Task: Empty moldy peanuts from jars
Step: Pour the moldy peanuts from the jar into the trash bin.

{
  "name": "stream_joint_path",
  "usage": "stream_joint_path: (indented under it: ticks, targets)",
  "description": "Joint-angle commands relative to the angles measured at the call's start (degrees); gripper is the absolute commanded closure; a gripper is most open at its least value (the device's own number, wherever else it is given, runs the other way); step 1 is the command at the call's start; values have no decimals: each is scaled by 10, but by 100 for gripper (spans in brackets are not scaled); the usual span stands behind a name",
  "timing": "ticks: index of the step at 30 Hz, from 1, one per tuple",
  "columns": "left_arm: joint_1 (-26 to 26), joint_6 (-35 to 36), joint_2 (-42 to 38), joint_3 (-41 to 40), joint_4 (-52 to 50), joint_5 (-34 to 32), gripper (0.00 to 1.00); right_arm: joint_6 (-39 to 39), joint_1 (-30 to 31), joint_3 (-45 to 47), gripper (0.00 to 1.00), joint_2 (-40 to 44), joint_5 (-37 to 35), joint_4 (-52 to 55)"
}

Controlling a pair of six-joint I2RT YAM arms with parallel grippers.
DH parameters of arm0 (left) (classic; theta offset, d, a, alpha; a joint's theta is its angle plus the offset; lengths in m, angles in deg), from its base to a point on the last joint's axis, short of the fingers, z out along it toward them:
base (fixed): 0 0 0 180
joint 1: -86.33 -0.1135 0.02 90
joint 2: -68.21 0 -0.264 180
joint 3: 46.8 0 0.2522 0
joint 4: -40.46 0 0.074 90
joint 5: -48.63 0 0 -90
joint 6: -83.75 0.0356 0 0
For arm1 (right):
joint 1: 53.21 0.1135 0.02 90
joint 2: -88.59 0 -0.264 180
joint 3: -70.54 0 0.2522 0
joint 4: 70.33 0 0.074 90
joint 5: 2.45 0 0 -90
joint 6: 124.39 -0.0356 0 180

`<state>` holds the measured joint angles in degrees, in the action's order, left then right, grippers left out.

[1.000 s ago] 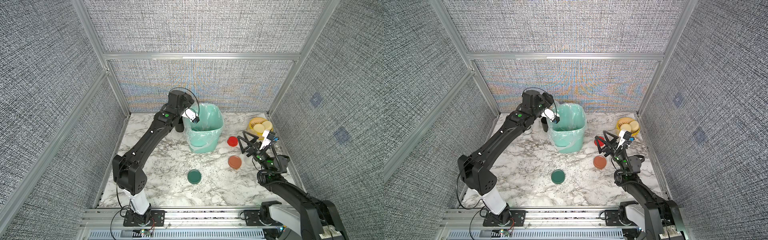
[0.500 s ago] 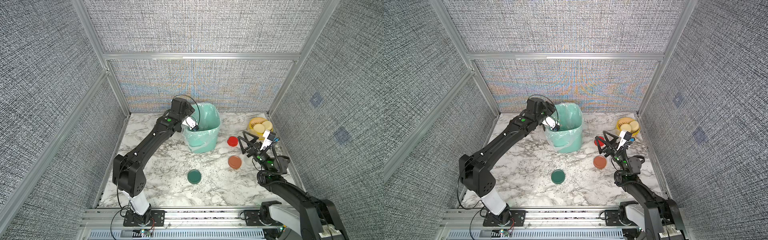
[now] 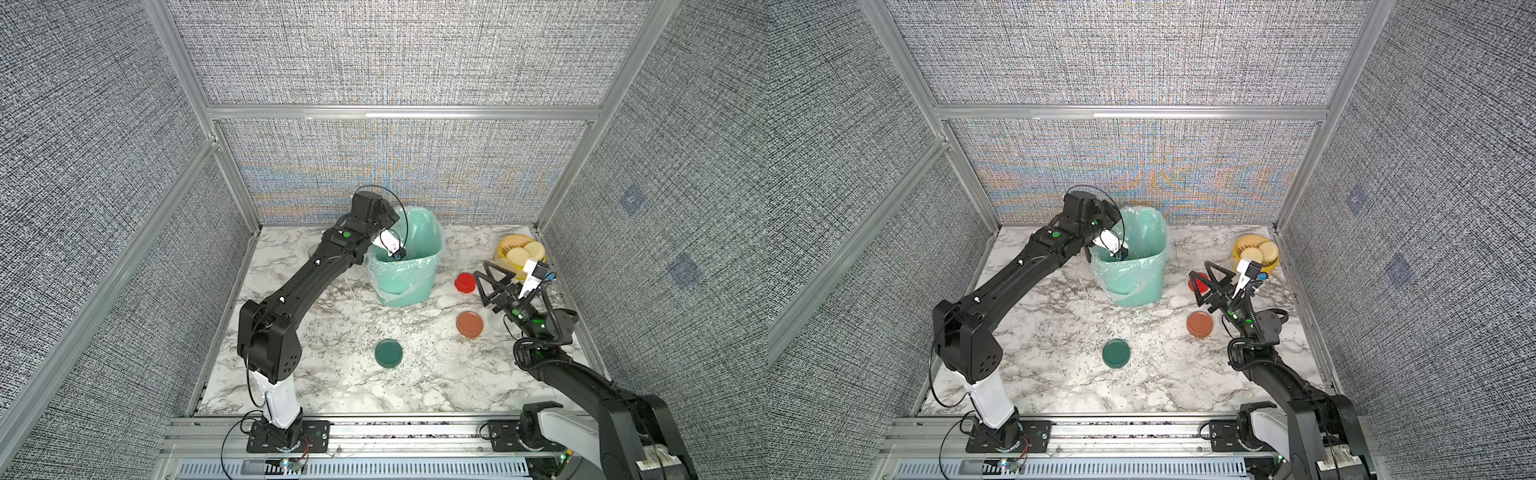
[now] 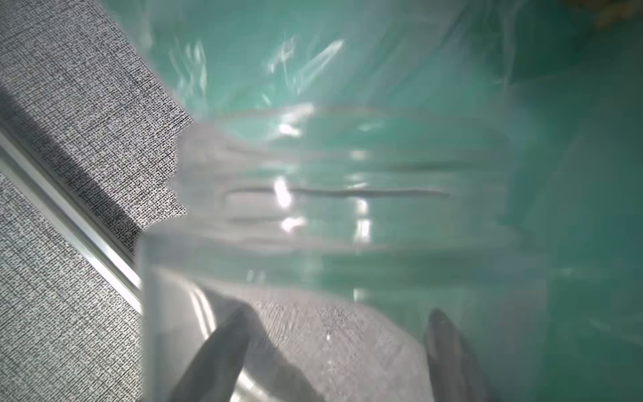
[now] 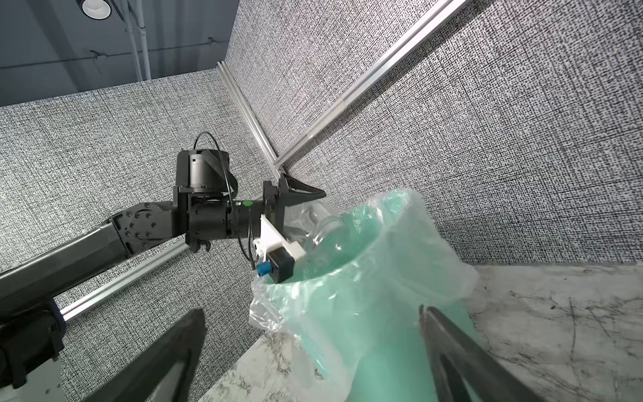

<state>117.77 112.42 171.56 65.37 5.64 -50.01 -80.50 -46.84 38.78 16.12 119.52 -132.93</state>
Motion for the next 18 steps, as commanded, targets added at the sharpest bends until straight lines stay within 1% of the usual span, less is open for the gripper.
stream_joint_path:
  ticks: [1, 6, 9, 11, 13, 16, 18]
  targets:
    - [-1, 252, -8, 6, 9, -5, 100, 10, 0, -6, 2, 7, 2, 3]
    - [-1, 251, 14, 104, 18, 5, 100, 9, 0, -12, 2, -3, 2, -4]
    - [-1, 242, 24, 136, 21, 16, 100, -6, 0, -12, 2, -17, 6, -27]
    - [-1, 221, 24, 138, 30, 32, 100, -15, 1, -13, 2, -26, 10, -39]
    - [0, 161, 14, 119, 47, 75, 100, -18, 2, -14, 2, -30, 13, -42]
    - [-1, 83, -3, 90, 20, 113, 100, -15, 3, -21, 2, -30, 15, -35]
    - [0, 29, -16, 72, 4, 140, 100, -3, 3, -38, 2, -28, 20, 4]
